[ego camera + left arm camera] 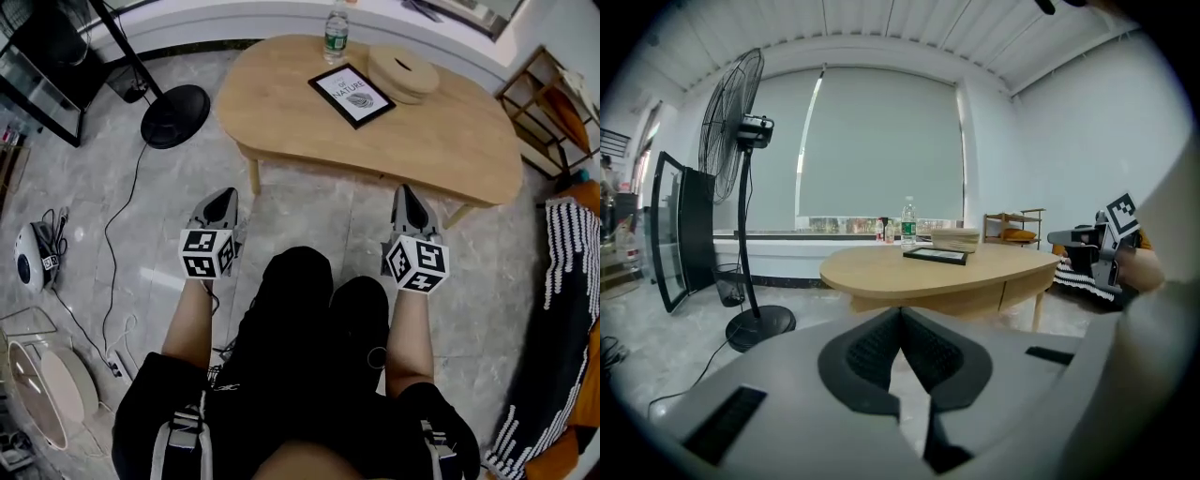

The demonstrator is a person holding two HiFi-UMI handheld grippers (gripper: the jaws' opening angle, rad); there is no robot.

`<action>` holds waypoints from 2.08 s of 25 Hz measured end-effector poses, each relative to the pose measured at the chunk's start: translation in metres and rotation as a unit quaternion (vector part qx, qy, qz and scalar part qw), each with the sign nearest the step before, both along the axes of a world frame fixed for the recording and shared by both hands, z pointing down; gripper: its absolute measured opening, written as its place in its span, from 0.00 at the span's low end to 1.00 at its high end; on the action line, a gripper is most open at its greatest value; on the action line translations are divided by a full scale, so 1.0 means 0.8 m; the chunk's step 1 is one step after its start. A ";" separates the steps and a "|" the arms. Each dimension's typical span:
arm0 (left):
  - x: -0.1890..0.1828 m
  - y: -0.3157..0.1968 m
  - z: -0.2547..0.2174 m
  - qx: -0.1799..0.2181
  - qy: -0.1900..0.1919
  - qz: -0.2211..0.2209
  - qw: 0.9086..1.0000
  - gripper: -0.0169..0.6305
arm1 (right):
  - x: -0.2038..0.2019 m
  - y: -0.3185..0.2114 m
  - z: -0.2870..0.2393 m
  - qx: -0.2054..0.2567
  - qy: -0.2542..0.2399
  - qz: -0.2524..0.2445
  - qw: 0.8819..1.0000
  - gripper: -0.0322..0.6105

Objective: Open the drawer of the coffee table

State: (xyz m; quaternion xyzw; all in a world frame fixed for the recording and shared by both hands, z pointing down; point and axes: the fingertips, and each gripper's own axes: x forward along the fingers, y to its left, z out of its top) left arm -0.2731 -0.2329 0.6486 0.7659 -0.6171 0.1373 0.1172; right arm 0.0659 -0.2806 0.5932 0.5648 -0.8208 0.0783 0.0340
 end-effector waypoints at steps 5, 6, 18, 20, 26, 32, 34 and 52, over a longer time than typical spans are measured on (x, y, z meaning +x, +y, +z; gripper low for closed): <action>0.003 -0.009 0.017 0.008 0.057 0.012 0.998 0.05 | 0.005 -0.001 0.021 -0.003 0.021 -0.018 1.000 0.08; 0.004 -0.012 0.021 0.008 0.078 0.018 0.997 0.06 | 0.006 -0.001 0.026 -0.004 0.024 -0.023 0.999 0.08; -0.003 -0.057 0.090 0.003 0.385 0.023 0.923 0.41 | 0.015 -0.008 0.076 -0.046 0.025 -0.062 0.997 0.36; -0.019 -0.071 0.104 0.012 0.430 -0.008 0.903 0.41 | 0.013 -0.007 0.084 -0.052 0.022 -0.062 0.996 0.34; -0.040 -0.112 0.146 0.029 0.538 -0.026 0.842 0.41 | 0.008 -0.018 0.097 -0.063 0.025 -0.055 0.996 0.34; -0.035 -0.161 0.188 0.015 0.565 0.011 0.825 0.41 | -0.001 -0.035 0.107 -0.074 0.032 -0.051 0.995 0.34; -0.032 -0.175 0.197 0.015 0.575 0.020 0.817 0.41 | -0.007 -0.037 0.113 -0.079 0.040 -0.053 0.995 0.34; -0.038 -0.231 0.206 0.087 0.704 0.074 0.701 0.40 | -0.032 -0.095 0.196 -0.125 0.032 -0.048 0.990 0.34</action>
